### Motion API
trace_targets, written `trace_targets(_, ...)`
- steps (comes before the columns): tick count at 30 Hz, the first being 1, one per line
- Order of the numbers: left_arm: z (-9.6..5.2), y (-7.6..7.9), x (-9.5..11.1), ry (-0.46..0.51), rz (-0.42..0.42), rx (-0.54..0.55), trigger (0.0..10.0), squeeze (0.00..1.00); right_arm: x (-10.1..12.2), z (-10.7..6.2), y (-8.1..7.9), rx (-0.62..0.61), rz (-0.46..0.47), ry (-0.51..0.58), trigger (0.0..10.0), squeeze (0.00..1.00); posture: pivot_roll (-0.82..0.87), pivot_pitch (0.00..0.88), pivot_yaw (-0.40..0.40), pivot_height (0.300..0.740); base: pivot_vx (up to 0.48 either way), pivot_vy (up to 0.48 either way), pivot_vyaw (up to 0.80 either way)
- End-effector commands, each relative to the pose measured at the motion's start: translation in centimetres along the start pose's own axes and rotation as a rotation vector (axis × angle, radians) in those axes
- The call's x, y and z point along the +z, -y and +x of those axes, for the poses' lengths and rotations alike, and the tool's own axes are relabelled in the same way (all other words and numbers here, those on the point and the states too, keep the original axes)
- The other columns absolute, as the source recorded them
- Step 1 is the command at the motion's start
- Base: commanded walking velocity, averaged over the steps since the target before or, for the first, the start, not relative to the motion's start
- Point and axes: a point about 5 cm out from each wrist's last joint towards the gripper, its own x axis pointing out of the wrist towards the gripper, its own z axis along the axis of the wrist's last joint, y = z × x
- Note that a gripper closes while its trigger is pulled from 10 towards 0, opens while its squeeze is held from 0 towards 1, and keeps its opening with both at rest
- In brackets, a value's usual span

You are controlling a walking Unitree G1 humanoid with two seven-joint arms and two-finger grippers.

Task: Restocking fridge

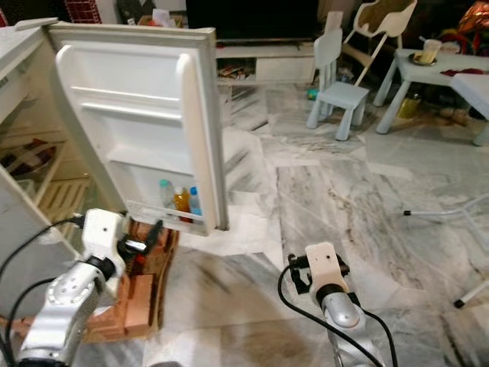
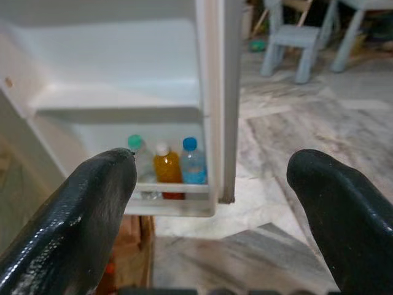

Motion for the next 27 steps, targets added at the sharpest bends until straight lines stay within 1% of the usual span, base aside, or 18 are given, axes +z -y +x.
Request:
trace_targets(1,0.4,-0.6,0.1,-0.009,0.032,0.059,10.0,0.00,1.5,0.4,-0.1,0.014,-0.029,0.059,10.0,0.00,0.02,0.000,-0.016,0.740,0.480,0.000,0.00)
trace_targets(5,0.7,-0.7,0.0,-0.015,0.049,0.089,10.0,0.00,1.9,0.4,-0.3,0.034,-0.048,0.088,10.0,0.00,0.01,0.000,-0.015,0.740,0.480,0.000,0.00)
trace_targets(6,0.8,-0.7,0.0,-0.014,0.053,0.093,10.0,0.00,2.1,0.3,-0.4,0.057,-0.041,0.099,10.0,0.00,0.01,0.000,-0.014,0.740,0.480,0.000,0.00)
trace_targets(8,1.0,-0.7,0.1,-0.014,0.053,0.095,10.0,0.00,2.3,0.3,-0.5,0.065,-0.036,0.113,10.0,0.00,0.01,0.000,-0.014,0.740,0.480,0.000,0.00)
trace_targets(11,1.2,-0.7,0.2,-0.008,0.053,0.098,10.0,0.00,2.6,0.3,-0.4,0.054,-0.045,0.132,10.0,0.00,0.01,0.000,-0.013,0.740,0.480,0.000,0.52)
trace_targets(15,1.8,-0.6,0.4,-0.001,0.052,0.106,10.0,0.00,2.7,0.3,-0.3,0.054,-0.033,0.136,10.0,0.00,0.01,0.000,-0.014,0.740,0.480,0.000,0.52)
trace_targets(18,2.3,-0.6,0.5,0.003,0.053,0.111,10.0,0.00,2.8,0.3,-0.4,0.070,-0.025,0.141,10.0,0.00,0.00,0.000,-0.015,0.740,0.480,0.000,0.00)
trace_targets(23,2.6,-0.6,0.5,0.001,0.060,0.116,10.0,0.00,3.0,0.2,-0.7,0.115,-0.017,0.164,10.0,0.00,0.00,0.000,-0.016,0.740,0.480,0.000,0.00)
trace_targets(27,3.1,-0.4,0.7,0.007,0.074,0.101,10.0,0.00,3.1,0.2,-0.7,0.113,-0.022,0.172,10.0,0.00,0.00,0.000,-0.015,0.740,0.480,0.000,0.00)
